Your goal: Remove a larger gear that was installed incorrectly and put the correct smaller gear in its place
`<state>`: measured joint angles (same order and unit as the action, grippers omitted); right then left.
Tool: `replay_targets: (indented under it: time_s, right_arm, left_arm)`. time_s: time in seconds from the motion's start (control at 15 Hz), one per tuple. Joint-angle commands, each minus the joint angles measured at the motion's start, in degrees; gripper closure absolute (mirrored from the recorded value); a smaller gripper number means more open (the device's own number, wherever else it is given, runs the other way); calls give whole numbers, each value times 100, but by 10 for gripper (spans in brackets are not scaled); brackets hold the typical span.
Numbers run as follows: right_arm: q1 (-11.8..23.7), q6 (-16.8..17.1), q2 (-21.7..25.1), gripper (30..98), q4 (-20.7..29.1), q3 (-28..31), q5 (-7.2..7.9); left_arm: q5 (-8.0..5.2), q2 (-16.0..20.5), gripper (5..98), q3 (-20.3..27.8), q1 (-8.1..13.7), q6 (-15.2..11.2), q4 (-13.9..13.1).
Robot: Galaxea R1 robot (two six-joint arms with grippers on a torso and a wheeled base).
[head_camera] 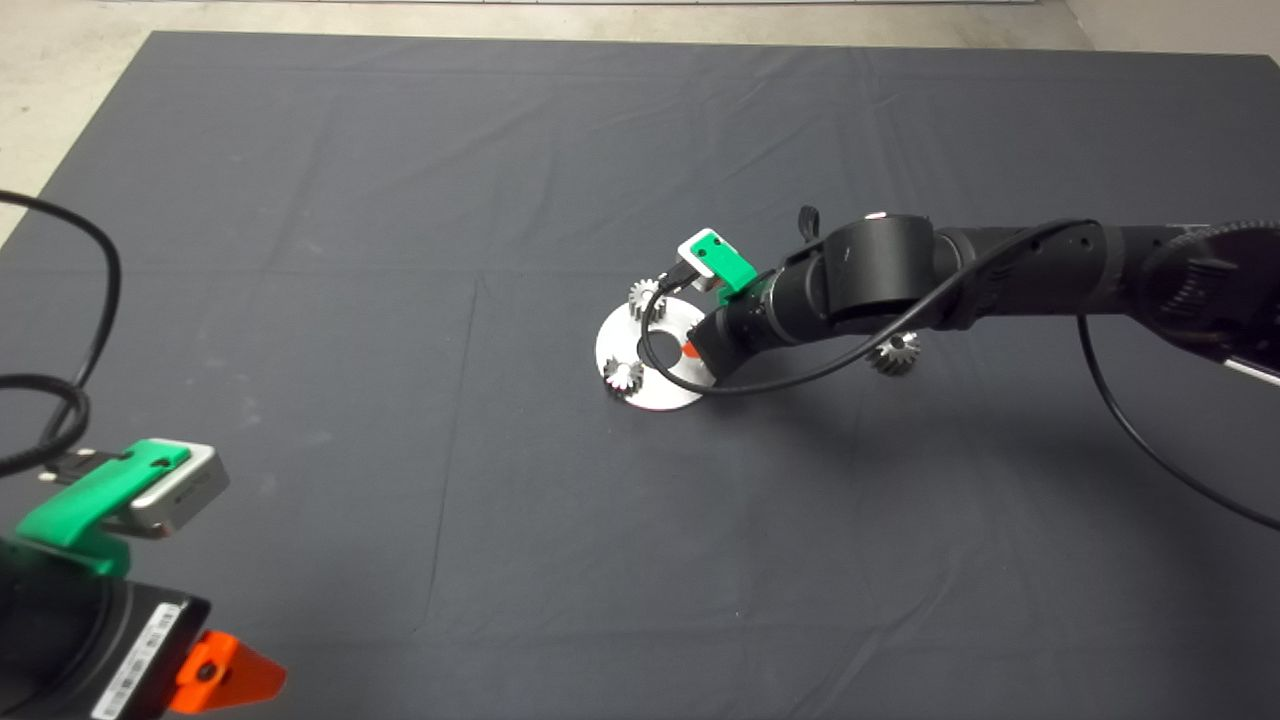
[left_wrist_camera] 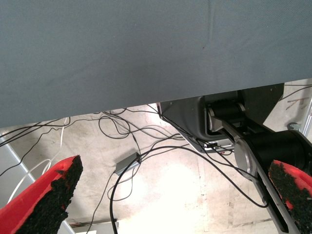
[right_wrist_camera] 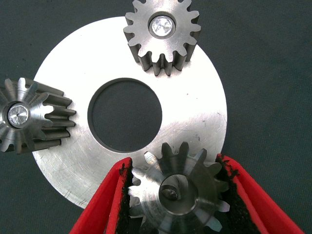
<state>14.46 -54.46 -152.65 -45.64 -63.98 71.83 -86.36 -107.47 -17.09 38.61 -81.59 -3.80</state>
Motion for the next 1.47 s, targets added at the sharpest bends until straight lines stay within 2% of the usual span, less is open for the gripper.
replay_targets:
  time_s: [0.0, 1.4]
  right_arm:
    - [40, 14, 81, 864, -68, 150, 191]
    - [-57, -4, 64, 864, -24, 159, 174]
  left_arm:
    - [-4, 11, 54, 102, 24, -6, -103]
    - [1, 11, 54, 102, -28, -6, -103]
